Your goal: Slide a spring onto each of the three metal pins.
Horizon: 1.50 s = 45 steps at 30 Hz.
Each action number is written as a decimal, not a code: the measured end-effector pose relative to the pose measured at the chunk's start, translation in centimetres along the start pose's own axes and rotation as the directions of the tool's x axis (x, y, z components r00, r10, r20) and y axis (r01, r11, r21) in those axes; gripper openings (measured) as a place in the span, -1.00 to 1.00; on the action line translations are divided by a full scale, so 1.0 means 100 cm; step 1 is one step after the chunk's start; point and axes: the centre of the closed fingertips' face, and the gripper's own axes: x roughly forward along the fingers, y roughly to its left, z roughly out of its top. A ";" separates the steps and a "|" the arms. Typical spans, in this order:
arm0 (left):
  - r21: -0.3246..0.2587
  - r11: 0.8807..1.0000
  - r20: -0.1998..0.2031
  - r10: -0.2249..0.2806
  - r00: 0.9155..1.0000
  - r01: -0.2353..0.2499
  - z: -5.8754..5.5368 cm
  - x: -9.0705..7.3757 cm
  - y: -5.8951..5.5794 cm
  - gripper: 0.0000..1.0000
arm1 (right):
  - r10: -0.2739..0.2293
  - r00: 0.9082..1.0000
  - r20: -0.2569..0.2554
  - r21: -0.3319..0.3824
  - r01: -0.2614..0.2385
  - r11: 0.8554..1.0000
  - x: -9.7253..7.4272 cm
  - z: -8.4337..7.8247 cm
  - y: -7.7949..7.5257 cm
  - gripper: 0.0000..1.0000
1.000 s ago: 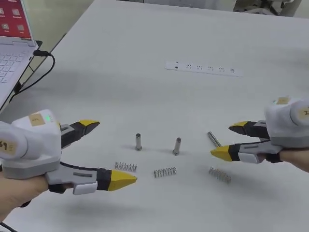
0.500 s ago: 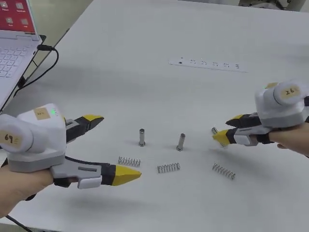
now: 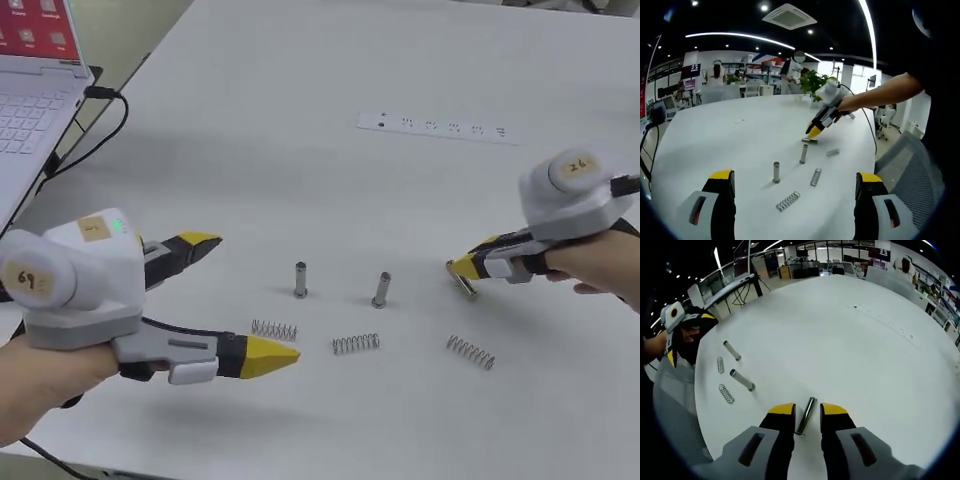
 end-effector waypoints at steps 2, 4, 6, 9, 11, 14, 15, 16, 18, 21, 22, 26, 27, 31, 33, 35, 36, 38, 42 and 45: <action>0.001 1.000 0.000 -0.001 1.000 0.001 0.000 0.000 0.000 0.96 | 0.002 1.000 -0.007 0.017 -0.002 1.000 0.003 0.000 0.000 -0.66; 0.001 1.000 0.000 0.000 1.000 0.000 0.000 0.000 0.000 0.96 | 0.001 1.000 -0.011 0.030 -0.001 1.000 0.005 0.001 0.000 -0.70; 0.000 1.000 -0.002 0.003 1.000 -0.003 -0.001 -0.001 0.000 0.96 | -0.005 1.000 -0.018 0.047 0.006 0.999 0.007 0.001 -0.001 -0.72; -0.004 1.000 -0.002 0.004 1.000 -0.004 -0.002 -0.002 0.001 0.96 | -0.016 0.999 -0.047 0.081 0.020 0.997 0.010 -0.003 -0.005 -0.75; -0.005 1.000 -0.001 0.006 1.000 -0.006 -0.002 -0.002 0.001 0.96 | -0.017 0.998 -0.056 0.100 0.022 0.995 0.010 -0.004 -0.006 -0.79; -0.007 1.000 -0.002 0.007 1.000 -0.007 -0.002 -0.003 0.001 0.96 | -0.004 0.998 -0.057 0.117 0.010 0.993 0.012 -0.003 -0.003 -0.81; -0.007 1.000 -0.002 0.007 1.000 -0.007 -0.003 -0.002 0.001 0.96 | -0.003 0.998 -0.065 0.123 0.011 0.992 0.013 -0.003 -0.003 -0.80; -0.008 1.000 -0.002 0.006 1.000 -0.006 -0.003 -0.002 0.001 0.96 | -0.010 0.997 -0.071 0.116 0.018 0.993 0.014 -0.004 -0.003 -0.80; -0.008 1.000 -0.002 0.005 1.000 -0.006 -0.003 -0.002 0.001 0.96 | -0.014 0.996 -0.083 0.113 0.024 0.993 0.015 -0.005 -0.004 -0.81; -0.008 1.000 -0.002 0.004 1.000 -0.004 -0.003 -0.002 0.000 0.96 | -0.021 0.994 -0.107 0.122 0.034 0.992 0.016 -0.008 -0.004 -0.84; -0.009 1.000 -0.003 0.004 1.000 -0.004 -0.003 -0.002 0.000 0.96 | -0.023 0.993 -0.116 0.123 0.037 0.992 0.017 -0.009 -0.004 -0.87; -0.009 1.000 -0.001 0.004 1.000 -0.004 -0.003 -0.001 0.000 0.96 | -0.031 0.990 -0.137 0.119 0.048 0.992 0.018 -0.013 -0.004 -0.86; -0.009 1.000 -0.002 0.004 1.000 -0.004 -0.004 -0.001 0.000 0.96 | -0.033 0.990 -0.140 0.117 0.049 0.992 0.019 -0.013 -0.004 -0.86; -0.010 1.000 -0.004 0.002 1.000 -0.002 -0.005 -0.001 -0.001 0.96 | -0.040 0.987 -0.157 0.118 0.059 0.991 0.021 -0.015 -0.004 -0.85; -0.010 1.000 -0.005 0.002 1.000 -0.002 -0.005 -0.001 -0.001 0.96 | -0.045 0.985 -0.164 0.119 0.065 0.991 0.021 -0.014 -0.005 -0.86; -0.012 1.000 -0.005 0.000 1.000 0.000 -0.006 0.000 -0.001 0.96 | -0.050 0.984 -0.169 0.121 0.071 0.990 0.021 -0.014 -0.005 -0.86; -0.011 1.000 -0.005 0.001 1.000 -0.001 -0.006 0.000 -0.001 0.96 | -0.052 0.984 -0.172 0.122 0.073 0.990 0.021 -0.014 -0.004 -0.87; -0.012 1.000 -0.005 -0.003 1.000 0.003 -0.006 0.000 -0.002 0.96 | -0.060 0.983 -0.174 0.117 0.081 0.990 0.021 -0.014 -0.005 -0.88; -0.010 1.000 -0.008 -0.005 1.000 0.005 -0.006 0.001 -0.003 0.96 | -0.062 0.983 -0.174 0.112 0.082 0.990 0.020 -0.014 -0.005 -0.89; -0.011 1.000 -0.009 -0.006 1.000 0.006 -0.006 0.002 -0.002 0.96 | -0.065 0.983 -0.170 0.104 0.084 0.991 0.020 -0.014 -0.004 -0.89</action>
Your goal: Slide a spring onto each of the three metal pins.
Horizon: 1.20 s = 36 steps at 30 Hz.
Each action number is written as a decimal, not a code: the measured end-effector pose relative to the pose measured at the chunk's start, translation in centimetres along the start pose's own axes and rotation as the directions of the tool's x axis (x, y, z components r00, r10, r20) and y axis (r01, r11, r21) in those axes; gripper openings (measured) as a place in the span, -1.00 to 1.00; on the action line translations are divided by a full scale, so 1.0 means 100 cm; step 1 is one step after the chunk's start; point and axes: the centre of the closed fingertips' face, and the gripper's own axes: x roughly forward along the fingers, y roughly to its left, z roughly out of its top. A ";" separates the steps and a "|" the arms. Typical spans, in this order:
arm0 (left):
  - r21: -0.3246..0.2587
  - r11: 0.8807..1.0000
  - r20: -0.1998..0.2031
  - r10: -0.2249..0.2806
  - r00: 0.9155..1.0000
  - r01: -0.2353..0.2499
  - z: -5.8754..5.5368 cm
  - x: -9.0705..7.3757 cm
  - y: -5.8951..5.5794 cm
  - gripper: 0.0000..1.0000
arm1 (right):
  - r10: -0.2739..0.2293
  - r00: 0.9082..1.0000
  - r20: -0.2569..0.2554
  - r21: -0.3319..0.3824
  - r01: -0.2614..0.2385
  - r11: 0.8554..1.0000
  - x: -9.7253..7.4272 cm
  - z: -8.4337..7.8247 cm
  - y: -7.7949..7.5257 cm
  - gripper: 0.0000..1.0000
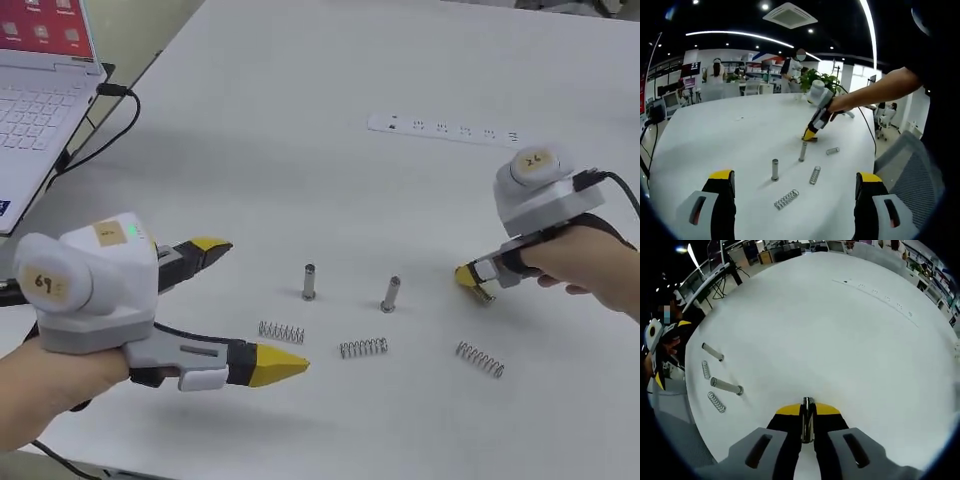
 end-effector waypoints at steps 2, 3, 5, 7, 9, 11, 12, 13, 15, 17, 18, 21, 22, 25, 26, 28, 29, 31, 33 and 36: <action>0.003 1.000 -0.002 0.002 1.000 -0.002 0.000 0.000 0.001 0.96 | 0.006 1.000 0.001 -0.006 -0.006 1.000 -0.001 -0.001 0.002 -0.89; 0.001 1.000 -0.002 0.002 1.000 -0.002 0.000 0.000 0.001 0.96 | 0.006 1.000 0.005 -0.011 -0.006 1.000 -0.001 -0.002 0.002 -0.89; 0.002 1.000 -0.001 0.004 1.000 -0.004 0.000 0.000 0.001 0.96 | 0.010 1.000 0.011 -0.016 -0.009 1.000 -0.003 -0.004 0.003 -0.90; 0.002 1.000 -0.003 0.004 1.000 -0.004 0.000 0.000 0.001 0.96 | 0.012 1.000 0.014 -0.014 -0.011 1.000 -0.004 -0.005 0.003 -0.90; 0.003 1.000 -0.006 0.005 1.000 -0.005 0.000 0.000 0.001 0.96 | 0.021 0.999 0.024 -0.028 -0.020 0.999 -0.006 -0.007 0.004 -0.90; 0.003 1.000 -0.009 0.003 1.000 -0.003 -0.001 0.001 0.000 0.95 | 0.021 0.999 0.027 -0.032 -0.021 0.999 -0.008 -0.009 0.005 -0.90; 0.003 1.000 -0.008 0.003 1.000 -0.003 -0.001 0.001 0.000 0.95 | 0.023 0.999 0.037 -0.040 -0.021 0.999 -0.010 -0.010 0.005 -0.90; 0.002 1.000 -0.008 0.002 1.000 -0.002 -0.001 0.001 0.000 0.95 | 0.024 0.999 0.040 -0.039 -0.022 0.999 -0.011 -0.010 0.005 -0.90; 0.003 1.000 -0.007 0.001 1.000 -0.001 0.000 0.002 -0.001 0.95 | 0.024 0.998 0.054 -0.037 -0.022 0.999 -0.013 -0.011 0.006 -0.90; 0.003 1.000 -0.006 -0.001 1.000 0.001 0.001 0.003 -0.002 0.95 | 0.025 0.997 0.072 -0.033 -0.023 0.999 -0.016 -0.011 0.006 -0.90; 0.004 1.000 -0.005 0.000 1.000 0.000 0.001 0.003 -0.002 0.95 | 0.027 0.997 0.078 -0.031 -0.024 0.999 -0.017 -0.011 0.006 -0.90; 0.005 1.000 -0.004 0.000 1.000 0.000 0.002 0.003 -0.002 0.95 | 0.030 0.994 0.109 -0.030 -0.027 0.999 -0.021 -0.010 0.007 -0.90; 0.006 1.000 -0.005 0.001 1.000 -0.001 0.002 0.003 -0.002 0.95 | 0.028 0.993 0.117 -0.027 -0.025 0.999 -0.023 -0.010 0.006 -0.90; 0.008 1.000 -0.005 0.001 1.000 -0.001 0.002 0.003 -0.003 0.94 | 0.027 0.988 0.152 -0.016 -0.025 1.000 -0.029 -0.009 0.005 -0.90; 0.009 1.000 -0.005 0.001 1.000 0.000 0.002 0.003 -0.003 0.94 | 0.027 0.986 0.164 -0.015 -0.025 1.000 -0.030 -0.009 0.005 -0.90; 0.008 1.000 -0.004 0.001 1.000 -0.001 0.002 0.003 -0.003 0.94 | 0.018 0.980 0.196 0.006 -0.019 1.000 -0.034 -0.008 0.003 -0.90; 0.008 1.000 -0.004 0.001 1.000 -0.001 0.003 0.003 -0.003 0.94 | 0.019 0.977 0.212 0.009 -0.022 1.000 -0.036 -0.008 0.003 -0.90; 0.009 1.000 -0.001 0.000 1.000 0.000 0.004 0.003 -0.004 0.94 | 0.022 0.971 0.236 0.036 -0.031 0.999 -0.039 -0.009 0.003 -0.90; 0.012 1.000 -0.001 -0.001 1.000 0.001 0.004 0.004 -0.004 0.94 | 0.022 0.968 0.251 0.031 -0.031 0.999 -0.041 -0.010 0.003 -0.90; 0.012 1.000 0.000 -0.003 1.000 0.003 0.004 0.005 -0.005 0.94 | 0.012 0.961 0.277 0.027 -0.020 0.999 -0.043 -0.009 0.003 -0.90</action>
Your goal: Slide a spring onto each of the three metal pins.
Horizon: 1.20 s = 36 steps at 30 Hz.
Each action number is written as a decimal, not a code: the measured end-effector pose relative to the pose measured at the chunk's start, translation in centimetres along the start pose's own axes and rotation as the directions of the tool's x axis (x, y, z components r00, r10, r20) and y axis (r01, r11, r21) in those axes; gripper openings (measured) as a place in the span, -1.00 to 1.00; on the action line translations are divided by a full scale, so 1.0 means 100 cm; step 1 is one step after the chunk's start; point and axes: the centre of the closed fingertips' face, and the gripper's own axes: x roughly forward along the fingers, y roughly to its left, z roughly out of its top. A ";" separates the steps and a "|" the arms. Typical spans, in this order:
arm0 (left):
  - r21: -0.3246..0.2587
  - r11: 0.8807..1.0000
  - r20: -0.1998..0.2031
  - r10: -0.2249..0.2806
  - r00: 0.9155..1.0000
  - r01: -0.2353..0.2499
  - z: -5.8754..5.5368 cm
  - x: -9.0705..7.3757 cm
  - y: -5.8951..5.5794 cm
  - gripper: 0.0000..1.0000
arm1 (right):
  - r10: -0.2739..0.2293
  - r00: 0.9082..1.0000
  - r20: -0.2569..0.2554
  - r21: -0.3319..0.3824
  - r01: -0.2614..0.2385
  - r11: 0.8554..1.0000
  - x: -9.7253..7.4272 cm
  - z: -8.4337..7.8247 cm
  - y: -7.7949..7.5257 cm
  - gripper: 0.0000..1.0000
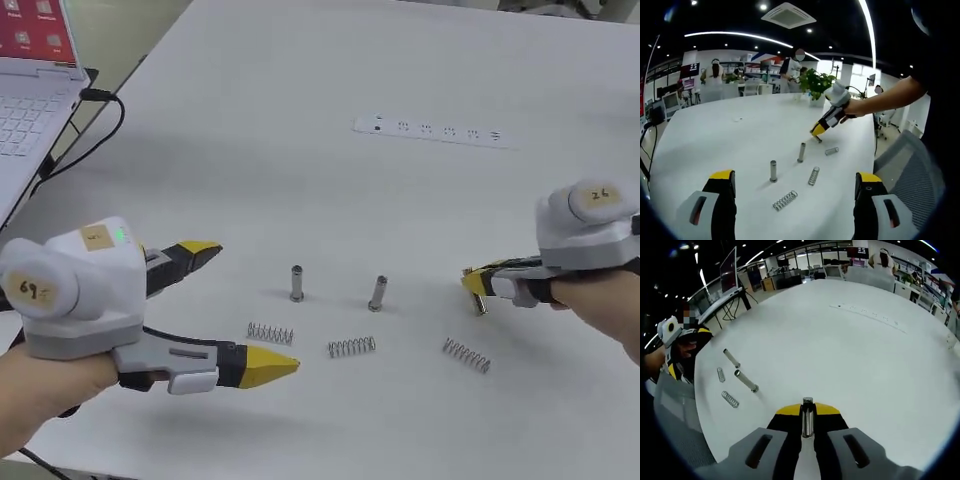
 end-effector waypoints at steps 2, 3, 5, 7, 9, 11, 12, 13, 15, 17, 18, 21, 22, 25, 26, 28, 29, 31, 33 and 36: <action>0.001 1.000 0.001 -0.003 1.000 0.003 0.000 0.001 -0.001 0.94 | -0.005 1.000 0.020 -0.005 0.005 1.000 -0.001 0.002 0.001 -0.90; 0.002 1.000 0.001 -0.005 1.000 0.005 0.000 0.001 -0.002 0.94 | -0.007 1.000 0.027 -0.003 0.007 1.000 0.000 0.004 0.001 -0.90; 0.003 1.000 -0.004 -0.012 1.000 0.012 0.000 0.001 -0.003 0.93 | -0.002 0.999 0.046 -0.009 0.002 1.000 0.000 0.006 0.003 -0.90; 0.006 1.000 0.001 -0.010 1.000 0.010 0.001 0.001 -0.003 0.94 | -0.002 0.999 0.051 -0.015 0.003 1.000 0.000 0.006 0.005 -0.90; 0.001 1.000 0.007 -0.007 1.000 0.007 0.003 0.000 -0.002 0.94 | -0.003 0.998 0.060 -0.021 0.004 1.000 -0.001 0.007 0.005 -0.90; -0.002 1.000 0.014 -0.001 1.000 0.001 0.004 -0.002 -0.001 0.94 | -0.003 0.998 0.067 -0.020 0.005 1.000 -0.002 0.007 0.006 -0.90; -0.003 1.000 0.015 -0.001 1.000 0.001 0.004 -0.002 0.000 0.93 | -0.004 0.998 0.067 -0.017 0.005 1.000 -0.002 0.006 0.006 -0.90; -0.004 1.000 0.015 0.000 1.000 0.000 0.004 -0.002 0.000 0.93 | -0.003 0.998 0.061 -0.003 0.004 1.000 -0.002 0.005 0.006 -0.90; -0.002 1.000 0.018 0.004 1.000 -0.004 0.004 -0.003 0.000 0.94 | -0.008 0.998 0.068 -0.009 0.008 1.000 -0.002 0.007 0.006 -0.90; -0.007 1.000 0.019 0.004 1.000 -0.004 0.004 -0.003 0.000 0.93 | -0.012 0.997 0.073 -0.013 0.013 1.000 -0.003 0.007 0.006 -0.90; -0.006 1.000 0.024 0.005 1.000 -0.005 0.005 -0.003 0.000 0.94 | -0.013 0.997 0.080 -0.015 0.014 1.000 -0.003 0.008 0.006 -0.90; -0.006 1.000 0.023 0.003 1.000 -0.003 0.004 -0.003 0.000 0.94 | -0.014 0.996 0.091 -0.021 0.016 1.000 -0.002 0.009 0.007 -0.90; -0.004 1.000 0.022 0.004 1.000 -0.003 0.004 -0.003 0.000 0.94 | -0.014 0.996 0.093 -0.023 0.017 1.000 -0.002 0.009 0.007 -0.90; -0.002 1.000 0.018 0.005 1.000 -0.005 0.002 -0.003 0.000 0.94 | -0.021 0.994 0.107 -0.027 0.024 0.999 -0.002 0.008 0.008 -0.90; -0.003 1.000 0.018 0.006 1.000 -0.006 0.002 -0.003 0.001 0.94 | -0.021 0.994 0.109 -0.026 0.024 0.999 -0.002 0.008 0.008 -0.90; -0.005 1.000 0.021 0.007 1.000 -0.007 0.003 -0.003 0.001 0.94 | -0.024 0.993 0.115 -0.033 0.028 0.999 -0.003 0.007 0.008 -0.89; -0.005 1.000 0.022 0.007 1.000 -0.007 0.003 -0.003 0.001 0.94 | -0.023 0.993 0.119 -0.036 0.028 0.999 -0.003 0.006 0.008 -0.89; -0.005 1.000 0.021 0.008 1.000 -0.008 0.003 -0.003 0.001 0.94 | -0.023 0.992 0.127 -0.038 0.028 0.999 -0.004 0.006 0.008 -0.89; -0.006 1.000 0.021 0.007 1.000 -0.007 0.003 -0.003 0.001 0.94 | -0.026 0.991 0.134 -0.032 0.031 0.999 -0.004 0.006 0.008 -0.89; -0.004 1.000 0.021 0.004 1.000 -0.004 0.003 -0.002 -0.001 0.94 | -0.027 0.990 0.139 -0.042 0.034 0.999 -0.006 0.004 0.011 -0.89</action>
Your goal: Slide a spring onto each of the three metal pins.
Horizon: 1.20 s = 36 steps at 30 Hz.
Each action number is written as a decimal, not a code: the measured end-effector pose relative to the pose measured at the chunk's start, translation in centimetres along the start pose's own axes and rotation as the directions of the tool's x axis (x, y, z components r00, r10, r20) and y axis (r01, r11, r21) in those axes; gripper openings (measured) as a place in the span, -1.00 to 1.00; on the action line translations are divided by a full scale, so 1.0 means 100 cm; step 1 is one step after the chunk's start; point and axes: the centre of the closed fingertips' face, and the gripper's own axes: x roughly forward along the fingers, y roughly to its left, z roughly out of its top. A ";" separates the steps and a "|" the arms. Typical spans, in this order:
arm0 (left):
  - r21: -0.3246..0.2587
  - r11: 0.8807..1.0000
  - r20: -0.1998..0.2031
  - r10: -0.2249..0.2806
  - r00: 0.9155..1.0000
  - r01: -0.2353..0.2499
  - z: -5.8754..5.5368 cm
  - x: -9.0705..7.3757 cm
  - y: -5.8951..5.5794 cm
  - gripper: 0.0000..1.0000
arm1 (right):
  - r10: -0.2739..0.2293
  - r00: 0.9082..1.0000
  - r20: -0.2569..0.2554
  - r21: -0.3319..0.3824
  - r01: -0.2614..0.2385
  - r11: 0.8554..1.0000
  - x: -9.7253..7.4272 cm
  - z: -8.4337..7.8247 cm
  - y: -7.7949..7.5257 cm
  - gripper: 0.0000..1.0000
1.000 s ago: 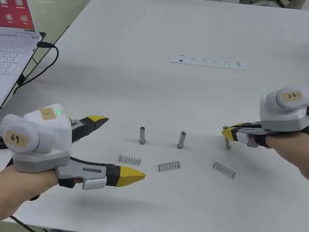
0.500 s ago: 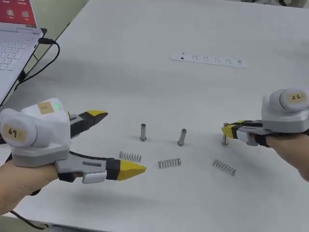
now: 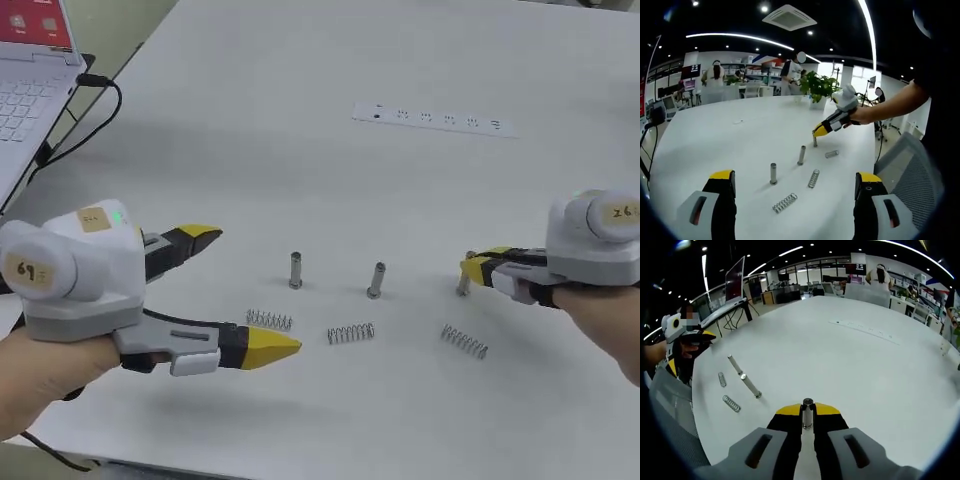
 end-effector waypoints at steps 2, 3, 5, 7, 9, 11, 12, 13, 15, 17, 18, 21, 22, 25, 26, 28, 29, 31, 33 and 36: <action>0.002 1.000 0.000 -0.001 1.000 0.001 0.000 0.000 -0.001 0.94 | 0.000 1.000 -0.001 -0.005 0.000 1.000 -0.002 -0.002 0.002 -0.89; 0.003 1.000 -0.001 -0.001 1.000 0.001 0.000 0.000 -0.001 0.94 | 0.000 1.000 -0.001 -0.012 0.000 1.000 -0.002 -0.003 0.003 -0.89; 0.002 1.000 0.000 -0.001 1.000 0.001 0.000 0.000 -0.001 0.94 | -0.007 1.000 0.000 -0.032 0.007 0.999 -0.004 -0.004 0.004 -0.89; 0.001 1.000 0.001 0.001 1.000 -0.001 -0.001 -0.001 0.000 0.94 | -0.012 1.000 0.002 -0.041 0.012 0.999 -0.006 -0.006 0.004 -0.89; -0.001 1.000 0.002 0.002 1.000 -0.002 -0.001 -0.001 0.000 0.94 | -0.018 1.000 0.002 -0.055 0.018 0.998 -0.007 -0.007 0.004 -0.89; -0.001 1.000 0.002 0.003 1.000 -0.003 -0.001 -0.002 0.000 0.94 | -0.017 1.000 -0.004 -0.077 0.016 0.997 -0.008 -0.008 0.006 -0.89; -0.001 1.000 0.003 0.002 1.000 -0.002 -0.001 -0.002 0.000 0.94 | -0.016 1.000 -0.006 -0.082 0.016 0.996 -0.008 -0.008 0.006 -0.89; -0.001 1.000 0.002 0.002 1.000 -0.002 -0.001 -0.002 0.000 0.94 | -0.016 1.000 -0.010 -0.089 0.015 0.996 -0.009 -0.009 0.007 -0.89; -0.001 1.000 0.002 0.001 1.000 -0.001 -0.001 -0.002 -0.001 0.94 | -0.019 1.000 -0.014 -0.105 0.017 0.994 -0.009 -0.009 0.007 -0.89; -0.001 1.000 0.002 0.000 1.000 0.000 -0.001 -0.001 -0.001 0.94 | -0.016 1.000 -0.014 -0.113 0.014 0.994 -0.010 -0.010 0.008 -0.89; -0.001 1.000 0.002 -0.001 1.000 0.001 -0.002 -0.001 -0.002 0.94 | -0.016 1.000 -0.015 -0.111 0.014 0.994 -0.010 -0.010 0.008 -0.88; 0.005 1.000 0.009 -0.001 1.000 0.001 -0.001 -0.002 -0.002 0.94 | -0.013 1.000 -0.021 -0.114 0.011 0.993 -0.011 -0.010 0.010 -0.88; 0.007 1.000 0.011 -0.001 1.000 0.001 0.000 -0.002 -0.002 0.94 | -0.013 1.000 -0.023 -0.118 0.010 0.993 -0.011 -0.010 0.010 -0.88; 0.003 1.000 0.013 0.001 1.000 -0.001 0.000 -0.002 -0.001 0.94 | -0.012 1.000 -0.026 -0.129 0.009 0.992 -0.011 -0.010 0.010 -0.88; 0.003 1.000 0.012 0.001 1.000 -0.001 0.000 -0.003 -0.001 0.94 | -0.009 1.000 -0.029 -0.129 0.005 0.992 -0.011 -0.011 0.010 -0.88; 0.001 1.000 0.011 0.003 1.000 -0.003 0.000 -0.003 0.000 0.94 | -0.008 1.000 -0.030 -0.134 0.003 0.991 -0.012 -0.011 0.010 -0.88; -0.001 1.000 0.011 0.002 1.000 -0.002 0.000 -0.002 0.000 0.94 | -0.007 1.000 -0.031 -0.135 0.003 0.991 -0.012 -0.011 0.010 -0.88; 0.001 1.000 0.013 0.002 1.000 -0.002 0.001 -0.002 0.000 0.94 | -0.004 0.999 -0.032 -0.129 0.000 0.992 -0.012 -0.010 0.010 -0.88; 0.001 1.000 0.013 0.000 1.000 0.000 0.001 -0.001 0.000 0.95 | -0.001 0.999 -0.035 -0.128 -0.003 0.992 -0.012 -0.010 0.010 -0.88; 0.002 1.000 0.015 -0.004 1.000 0.004 0.003 0.000 -0.001 0.95 | 0.000 1.000 -0.028 -0.131 -0.004 0.991 -0.013 -0.009 0.009 -0.85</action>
